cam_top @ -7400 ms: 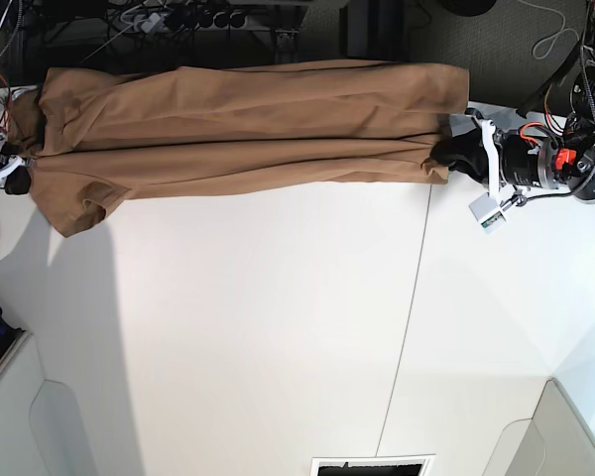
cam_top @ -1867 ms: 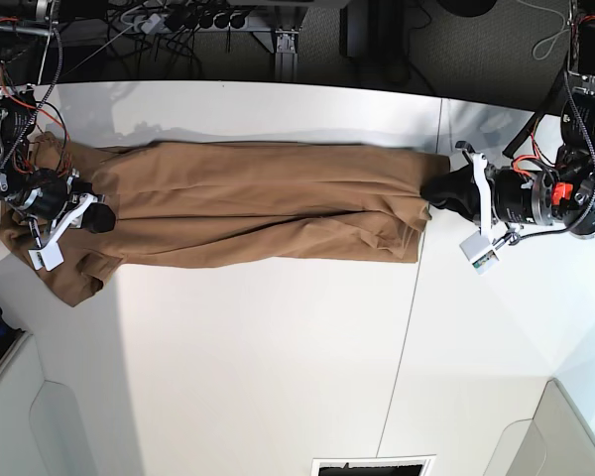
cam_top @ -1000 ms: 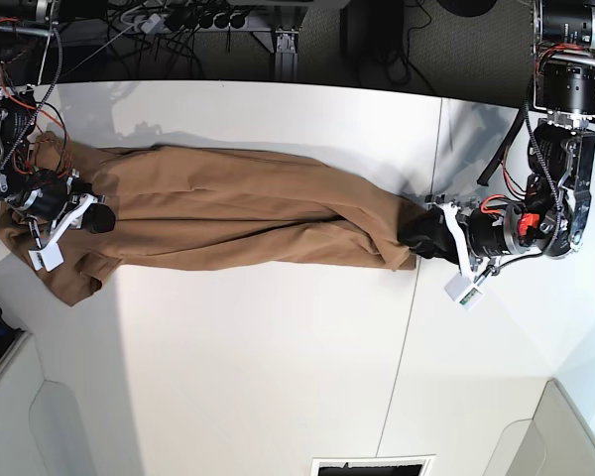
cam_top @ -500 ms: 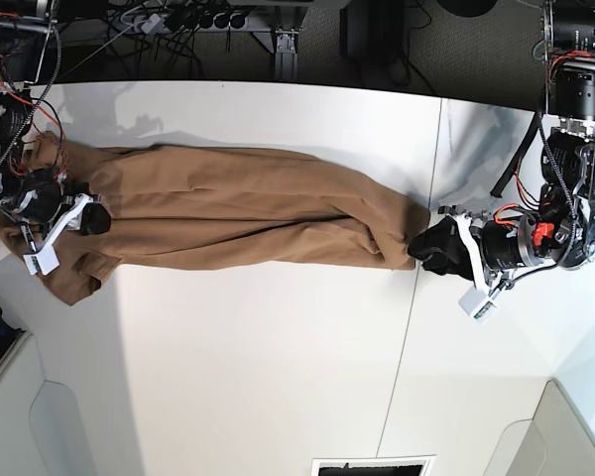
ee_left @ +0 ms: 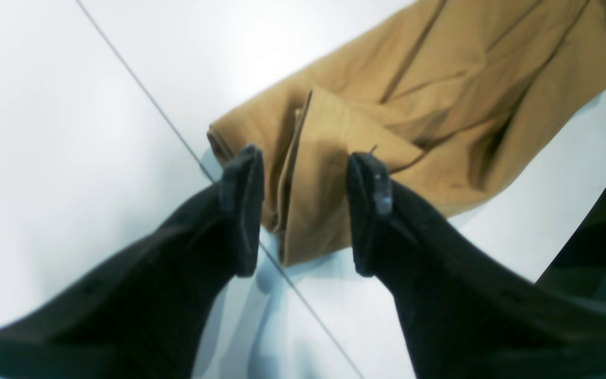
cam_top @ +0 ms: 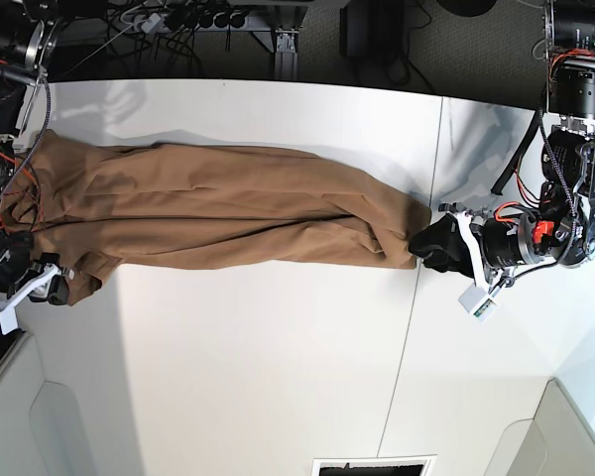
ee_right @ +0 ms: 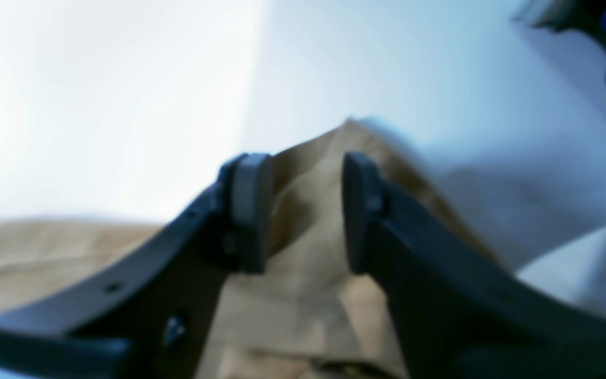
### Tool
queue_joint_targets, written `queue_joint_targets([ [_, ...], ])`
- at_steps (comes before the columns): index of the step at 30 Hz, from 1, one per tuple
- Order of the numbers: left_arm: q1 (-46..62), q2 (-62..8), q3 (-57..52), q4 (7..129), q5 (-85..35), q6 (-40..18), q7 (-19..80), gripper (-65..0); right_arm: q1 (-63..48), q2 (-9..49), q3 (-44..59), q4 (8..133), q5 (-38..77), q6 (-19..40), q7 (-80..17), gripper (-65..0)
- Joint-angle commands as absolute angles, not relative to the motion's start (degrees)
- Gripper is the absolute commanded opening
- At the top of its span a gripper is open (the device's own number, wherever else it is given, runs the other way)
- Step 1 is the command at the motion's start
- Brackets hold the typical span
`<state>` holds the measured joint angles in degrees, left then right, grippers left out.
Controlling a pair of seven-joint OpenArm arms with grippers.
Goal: Layout the t-shirt on the table in an organized manner, then fold the t-shirt properly
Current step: 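Hold the folded shirt ends with both grippers, adjusting the right grip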
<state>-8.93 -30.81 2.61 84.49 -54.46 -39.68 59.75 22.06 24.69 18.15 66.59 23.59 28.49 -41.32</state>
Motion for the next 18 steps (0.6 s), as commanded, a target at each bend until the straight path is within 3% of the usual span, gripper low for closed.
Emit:
queue_joint_targets([
  [1, -10.15, -31.75, 2.13, 85.32, -55.46, -40.0, 58.67, -36.2, 25.06, 25.71, 18.59, 65.69, 22.98, 28.25, -38.87, -37.7],
  [5, -10.13, -31.75, 2.13, 85.32, -55.27, -40.0, 58.7, -36.2, 29.28, 26.11, 18.59, 59.55, 19.38, 28.18, -36.95, -30.5],
  [11, -10.13, -31.75, 2.13, 85.32, -55.09, -40.0, 58.67, -36.2, 30.11, 27.64, 18.57, 53.95, 15.75, 26.09, -33.61, -30.5],
  [18, -10.13, -31.4, 2.13, 85.32, -55.46, -40.0, 58.48, -36.2, 29.93, 27.73, 18.15, 48.23, 15.46, 28.03, -32.97, -30.5],
])
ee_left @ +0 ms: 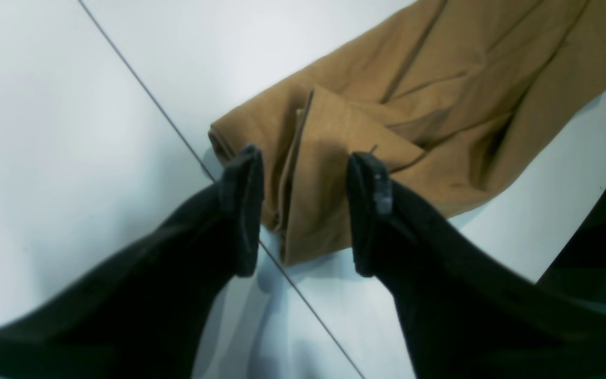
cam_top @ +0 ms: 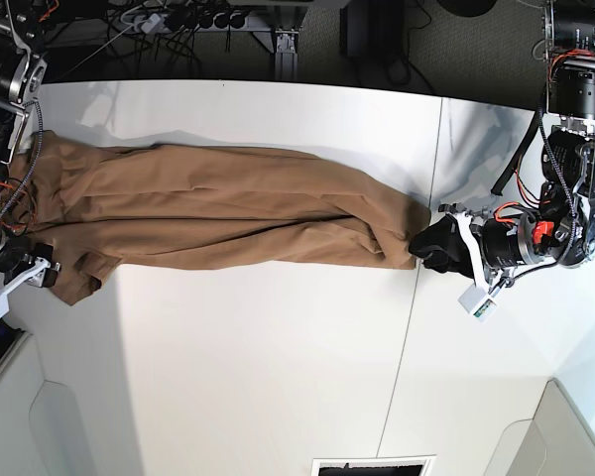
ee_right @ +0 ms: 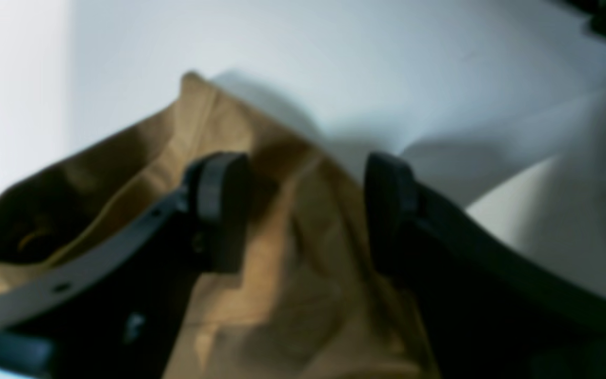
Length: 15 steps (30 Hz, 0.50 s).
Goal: Layout the t-shirt on the table in an organized manner, then fold the t-shirt properly
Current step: 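Hold the folded shirt ends with both grippers, adjusting the right grip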
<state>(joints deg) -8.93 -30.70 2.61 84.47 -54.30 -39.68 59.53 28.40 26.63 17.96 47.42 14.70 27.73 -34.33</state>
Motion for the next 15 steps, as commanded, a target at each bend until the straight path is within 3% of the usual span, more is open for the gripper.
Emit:
queue_joint_targets([
  [1, -10.11, -31.38, 2.13, 85.32, -55.46, -40.0, 58.48, -36.2, 29.91, 27.73, 17.96, 48.14, 15.99, 28.86, -32.99, -30.5],
  [5, -10.07, -31.44, 2.13, 85.32, -55.42, -40.0, 58.57, -36.2, 29.82, 27.7, 17.47, 48.14, 19.18, 30.04, -32.99, -30.9],
  [7, -9.78, -31.44, 2.13, 85.32, -55.44, -40.0, 58.54, -36.2, 29.8, 27.73, 17.47, 48.14, 19.79, 30.04, -33.01, -38.5],
  [11, -9.32, -31.42, 2.13, 85.32, -55.44, -40.0, 58.5, -36.2, 29.82, 27.73, 17.47, 48.16, 19.94, 30.04, -33.01, -60.4],
  [15, -9.32, -31.42, 2.13, 85.32, -55.44, -40.0, 58.5, -36.2, 29.8, 27.73, 17.47, 48.16, 19.92, 30.06, -33.04, -65.0],
])
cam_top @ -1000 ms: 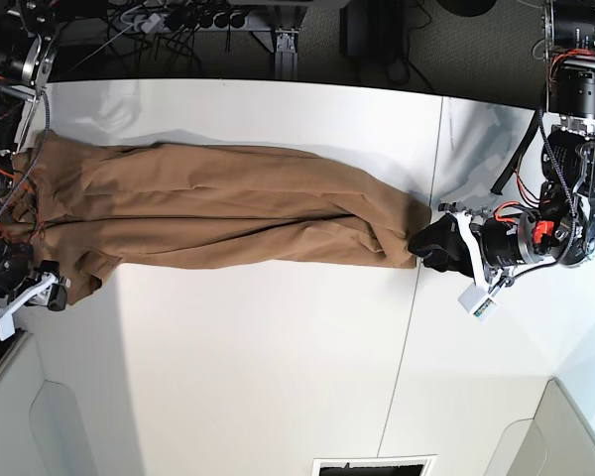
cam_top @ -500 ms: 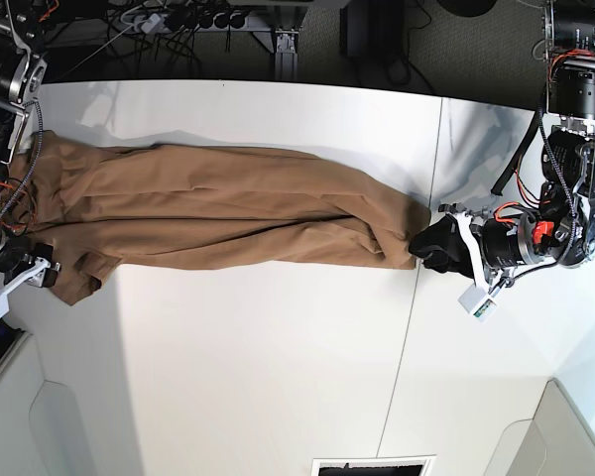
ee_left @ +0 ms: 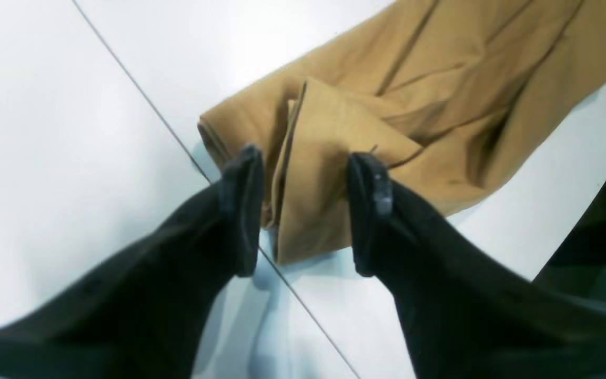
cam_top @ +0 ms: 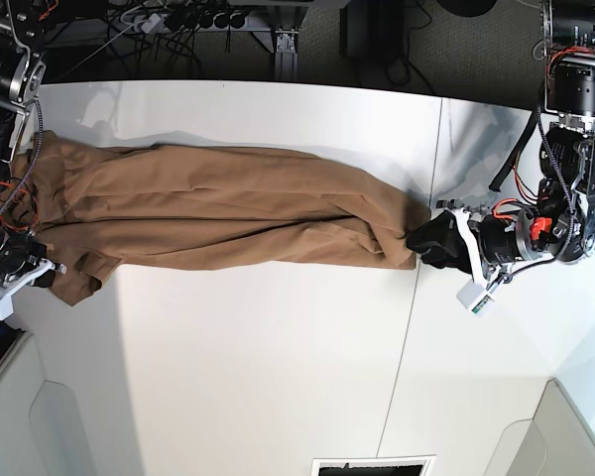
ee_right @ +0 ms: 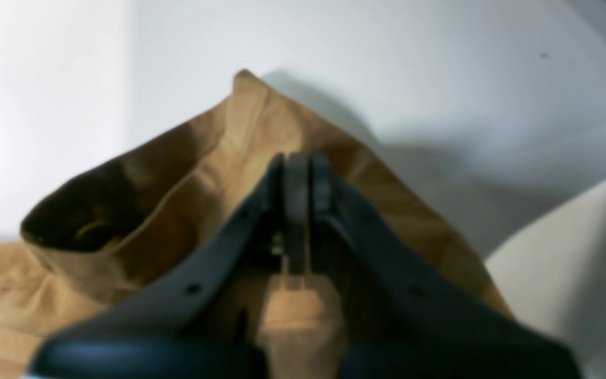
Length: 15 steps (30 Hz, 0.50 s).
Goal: Layout the t-shirt on the table in an organized manner, then fold the t-shirt properly
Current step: 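Hold the folded shirt ends with both grippers, adjusting the right grip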
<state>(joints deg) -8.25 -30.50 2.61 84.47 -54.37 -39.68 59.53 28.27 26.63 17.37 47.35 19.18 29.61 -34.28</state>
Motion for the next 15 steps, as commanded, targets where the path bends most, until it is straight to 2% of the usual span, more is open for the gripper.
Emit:
queue_joint_targets([
  [1, -9.32, -31.42, 2.13, 85.32, -55.46, -40.0, 58.5, -36.2, 29.8, 27.73, 17.47, 48.16, 19.92, 30.11, -33.15, -65.0],
  [10, -9.3, -31.46, 2.13, 85.32, -54.96, -40.0, 58.54, -36.2, 29.82, 28.38, 17.78, 50.43, 19.92, 31.05, -33.19, -65.0],
  [11, -9.19, -31.48, 2.13, 85.32, -54.96, -40.0, 58.54, -36.2, 29.82, 28.6, 17.78, 51.2, 19.94, 31.05, -33.06, -61.7],
  [13, -9.02, -31.46, 2.13, 85.3, -55.0, -40.0, 58.52, -36.2, 29.82, 29.04, 17.78, 52.82, 19.92, 29.69, -32.95, -45.1],
  [15, -8.86, -31.46, 2.13, 85.3, -55.05, -40.0, 58.5, -36.2, 30.04, 29.45, 17.78, 53.3, 19.92, 28.84, -32.93, -33.3],
])
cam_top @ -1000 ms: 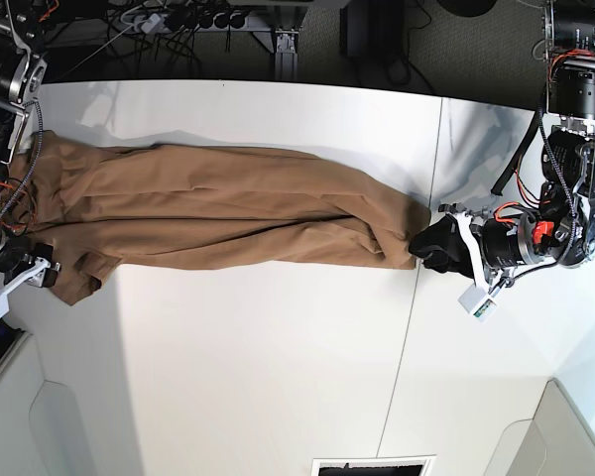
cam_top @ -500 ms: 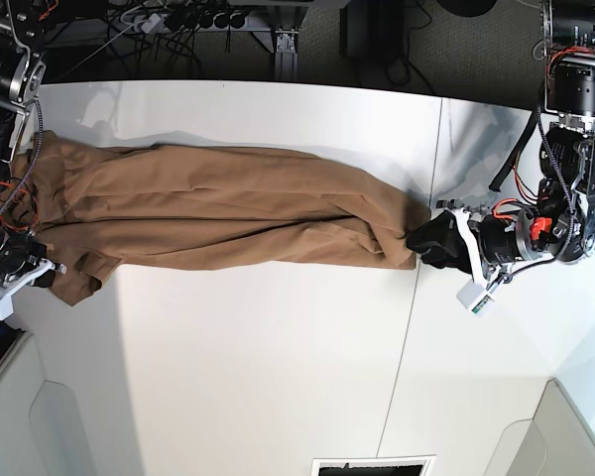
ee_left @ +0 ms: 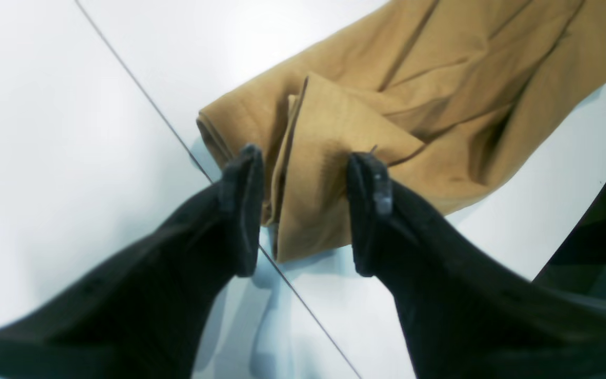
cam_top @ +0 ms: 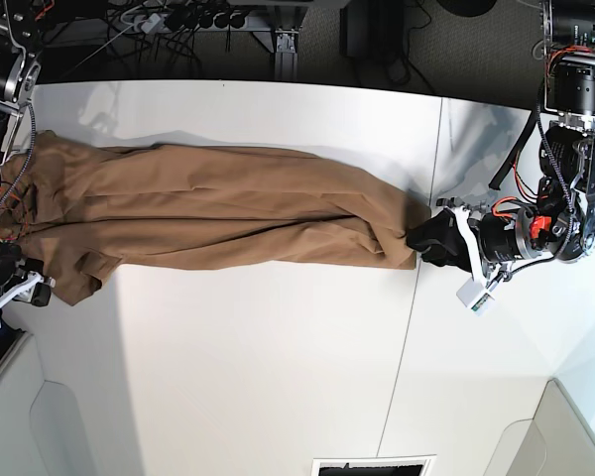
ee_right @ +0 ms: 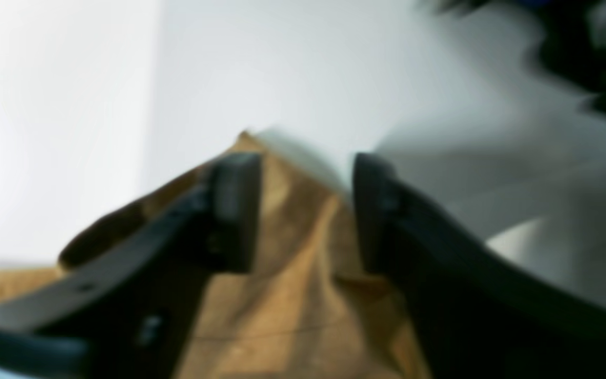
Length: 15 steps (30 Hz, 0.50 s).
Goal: Layout the t-shirt on the table in an organized manner, then fold the t-shirt properly
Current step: 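Hold the folded shirt ends with both grippers, adjusting the right grip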
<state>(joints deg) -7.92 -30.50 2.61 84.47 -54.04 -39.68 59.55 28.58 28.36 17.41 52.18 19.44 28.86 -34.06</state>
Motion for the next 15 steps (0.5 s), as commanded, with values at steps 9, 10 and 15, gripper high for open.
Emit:
queue_joint_targets([
  [9, -7.6, -31.46, 2.13, 85.3, -55.46, -40.0, 58.48, -36.2, 29.95, 29.67, 17.76, 47.64, 11.66, 25.23, -27.57, -30.7],
  [10, -7.6, -31.44, 2.13, 85.3, -55.48, -40.0, 58.48, -36.2, 29.95, 29.65, 17.76, 46.5, 11.73, 25.26, -27.2, -30.7],
  [15, -7.6, -31.44, 2.13, 85.3, -55.48, -40.0, 58.04, -36.2, 29.82, 29.45, 17.76, 43.59, 14.66, 29.43, -27.0, -30.7],
])
